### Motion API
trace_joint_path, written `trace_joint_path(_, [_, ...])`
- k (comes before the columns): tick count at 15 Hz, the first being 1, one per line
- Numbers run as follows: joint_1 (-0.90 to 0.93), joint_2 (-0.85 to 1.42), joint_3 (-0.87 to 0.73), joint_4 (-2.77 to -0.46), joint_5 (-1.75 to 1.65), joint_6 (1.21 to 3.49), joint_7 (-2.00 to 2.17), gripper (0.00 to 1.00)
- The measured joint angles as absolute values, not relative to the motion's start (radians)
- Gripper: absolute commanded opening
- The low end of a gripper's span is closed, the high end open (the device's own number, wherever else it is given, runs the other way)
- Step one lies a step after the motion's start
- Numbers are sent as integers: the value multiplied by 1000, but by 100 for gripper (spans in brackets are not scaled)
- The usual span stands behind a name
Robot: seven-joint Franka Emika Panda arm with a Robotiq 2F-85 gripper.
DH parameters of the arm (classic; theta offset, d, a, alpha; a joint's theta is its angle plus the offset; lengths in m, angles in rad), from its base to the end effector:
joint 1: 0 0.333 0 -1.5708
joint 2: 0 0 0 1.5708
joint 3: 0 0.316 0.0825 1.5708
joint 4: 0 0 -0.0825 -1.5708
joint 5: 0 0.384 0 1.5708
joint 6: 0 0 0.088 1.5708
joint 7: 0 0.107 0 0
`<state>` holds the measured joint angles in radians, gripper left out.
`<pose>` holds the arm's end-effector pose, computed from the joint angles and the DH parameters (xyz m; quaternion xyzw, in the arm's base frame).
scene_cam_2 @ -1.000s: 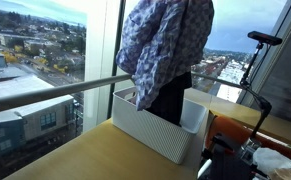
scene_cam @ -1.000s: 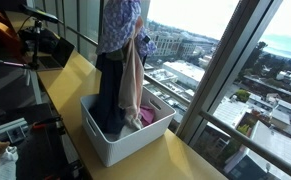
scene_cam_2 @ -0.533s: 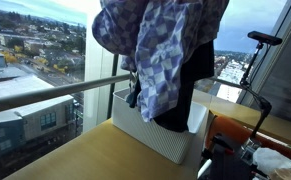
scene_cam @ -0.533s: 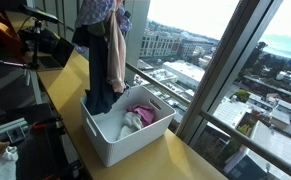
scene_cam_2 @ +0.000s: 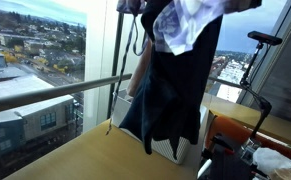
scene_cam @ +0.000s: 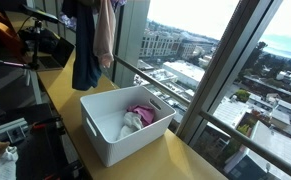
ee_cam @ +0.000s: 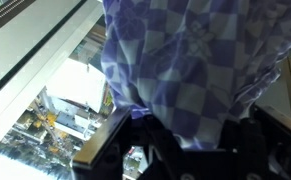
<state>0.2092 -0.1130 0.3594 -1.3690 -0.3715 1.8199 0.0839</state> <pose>0.4439 0.2696 0.8126 0.9139 0.2248 0.3209 0.1063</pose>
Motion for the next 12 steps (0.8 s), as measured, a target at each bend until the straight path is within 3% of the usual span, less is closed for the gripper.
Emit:
trace_joint_path(6, [300,73,408,-1140,-508,1723,95,0])
trace_joint_path(12, [392,238,407,-1116,-514,1730,152,0])
